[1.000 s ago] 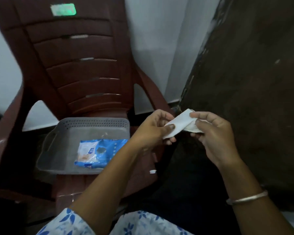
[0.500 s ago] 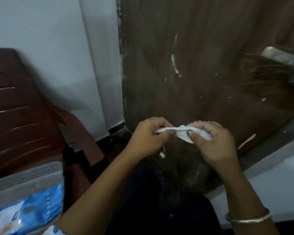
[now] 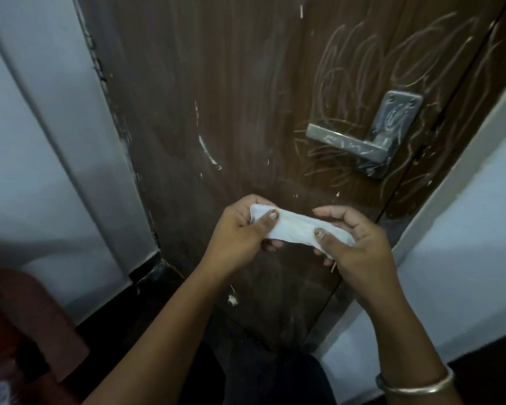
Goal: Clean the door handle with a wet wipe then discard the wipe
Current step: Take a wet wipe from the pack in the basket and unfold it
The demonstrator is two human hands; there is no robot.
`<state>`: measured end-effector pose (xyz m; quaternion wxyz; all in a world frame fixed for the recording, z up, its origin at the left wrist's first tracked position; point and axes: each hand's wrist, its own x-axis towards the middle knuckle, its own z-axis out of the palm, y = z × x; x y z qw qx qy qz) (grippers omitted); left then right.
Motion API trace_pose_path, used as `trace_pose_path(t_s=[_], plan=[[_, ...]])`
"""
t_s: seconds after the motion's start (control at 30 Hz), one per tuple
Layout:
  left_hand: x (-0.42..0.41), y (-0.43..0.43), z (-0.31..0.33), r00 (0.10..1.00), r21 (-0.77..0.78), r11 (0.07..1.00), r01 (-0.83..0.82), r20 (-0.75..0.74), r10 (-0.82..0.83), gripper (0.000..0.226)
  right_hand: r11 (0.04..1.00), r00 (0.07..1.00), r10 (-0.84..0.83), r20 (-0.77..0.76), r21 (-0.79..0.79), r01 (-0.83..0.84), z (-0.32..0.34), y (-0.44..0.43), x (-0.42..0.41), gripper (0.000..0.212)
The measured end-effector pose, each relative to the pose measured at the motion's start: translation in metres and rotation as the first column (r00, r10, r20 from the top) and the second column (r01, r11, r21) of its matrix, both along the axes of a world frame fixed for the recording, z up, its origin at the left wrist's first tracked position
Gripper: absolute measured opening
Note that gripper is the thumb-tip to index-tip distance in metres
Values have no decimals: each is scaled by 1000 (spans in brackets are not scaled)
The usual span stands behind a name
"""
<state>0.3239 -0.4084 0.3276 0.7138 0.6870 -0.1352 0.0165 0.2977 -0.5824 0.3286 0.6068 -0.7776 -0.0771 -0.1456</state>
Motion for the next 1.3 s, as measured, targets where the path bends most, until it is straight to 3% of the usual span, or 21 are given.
trace_pose_path(t_s=[0.13,0.33,0.43,0.5,0.57,0.7,0.83,0.9,1.07,1.13,1.2,1.23,1.3], plan=[[4,-2,8,991,-43,992,121,-50,-123,9,994,998,35,-52,102,-29,3,-9,3,37],[8,4,14,982,67,986,156,-120,-147,23,987,993,4,-121,158,15,2,-19,6,35],[9,7,14,990,334,933,134,-81,-114,14,989,996,36,-76,143,-25,6,-20,4,37],[11,10,13,989,565,818,113,16,-148,20,988,993,92,-76,130,-82,9,-20,3,39],[9,8,14,972,635,756,159,33,-232,14,984,991,124,-58,133,-115,11,-18,2,38],[6,5,12,957,556,797,236,7,-289,10,979,991,134,-21,161,-129,13,-15,3,33],[1,9,10,925,285,883,374,-55,-375,7,984,998,-32,-45,175,39,6,-12,7,32],[-1,10,10,912,221,886,408,-61,-405,7,977,998,-11,-56,212,23,3,-9,9,30],[0,9,9,910,147,898,415,-79,-407,14,953,989,94,-114,297,-56,-3,0,10,12],[0,10,8,886,166,870,464,-114,-450,21,937,990,85,-113,346,-41,-5,2,11,23],[-2,10,8,884,181,866,466,-130,-448,14,936,993,67,-96,351,-29,-5,3,10,31],[-3,9,8,899,193,878,438,-124,-421,6,945,996,51,-75,327,-24,-4,4,10,34],[-2,7,5,940,245,908,341,-92,-329,11,963,1000,9,-22,271,-3,-2,6,9,39]])
